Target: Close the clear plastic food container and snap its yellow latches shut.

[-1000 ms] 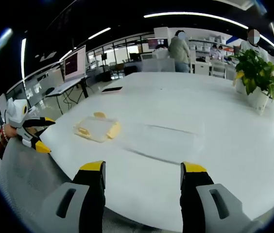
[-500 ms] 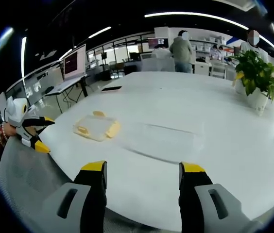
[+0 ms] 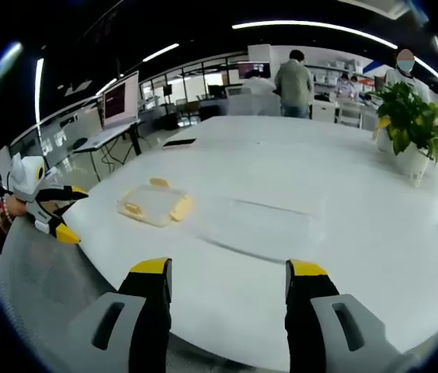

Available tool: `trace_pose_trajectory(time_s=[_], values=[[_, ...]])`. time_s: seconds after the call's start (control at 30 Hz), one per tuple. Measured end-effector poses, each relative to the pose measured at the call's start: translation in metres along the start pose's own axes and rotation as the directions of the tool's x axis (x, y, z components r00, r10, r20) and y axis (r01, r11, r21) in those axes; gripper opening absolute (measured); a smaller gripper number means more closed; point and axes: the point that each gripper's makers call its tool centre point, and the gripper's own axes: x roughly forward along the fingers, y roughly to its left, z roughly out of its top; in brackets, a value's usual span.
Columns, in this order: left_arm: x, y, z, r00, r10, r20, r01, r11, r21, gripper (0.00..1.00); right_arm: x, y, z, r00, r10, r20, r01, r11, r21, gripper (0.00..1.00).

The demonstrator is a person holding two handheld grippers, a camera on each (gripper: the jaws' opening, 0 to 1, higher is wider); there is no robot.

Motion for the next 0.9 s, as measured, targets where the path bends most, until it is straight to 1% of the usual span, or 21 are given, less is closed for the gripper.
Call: trace_pose_trajectory(time_s=[0.07, 0.17, 0.27, 0.53, 0.7, 0.9], values=[[-0.0004, 0.0009, 0.0007, 1.000, 0.005, 0.005, -0.005, 1.000, 0.000, 0.83, 0.0008, 0.0009, -0.0019, 1.000, 0.002, -0.012, -0.002, 1.000, -0.008, 0.56], [-0.0005, 0.0017, 0.0005, 1.000, 0.006, 0.005, -0.006, 1.000, -0.008, 0.83, 0.0009, 0.0011, -0.0019, 1.000, 0.003, -0.012, -0.003, 1.000, -0.007, 0.56], [-0.0003, 0.0016, -0.0002, 1.000, 0.005, 0.000, -0.005, 1.000, -0.001, 0.83, 0.0013, 0.0013, -0.0025, 1.000, 0.003, -0.017, -0.004, 1.000, -0.011, 0.55], [0.0004, 0.0008, -0.0020, 1.000, 0.000, -0.013, 0.000, 1.000, 0.015, 0.82, 0.0016, 0.0022, -0.0007, 1.000, 0.012, -0.008, -0.012, 1.000, -0.005, 0.56], [0.0002, 0.0030, -0.0034, 1.000, 0.012, -0.021, -0.012, 1.000, 0.009, 0.82, 0.0016, 0.0017, -0.0009, 1.000, 0.013, -0.009, -0.013, 1.000, -0.006, 0.56], [0.0004, 0.0015, -0.0050, 1.000, 0.008, -0.030, -0.007, 1.000, 0.015, 0.81, 0.0011, 0.0018, 0.0000, 1.000, 0.015, -0.002, -0.015, 1.000, 0.002, 0.56]])
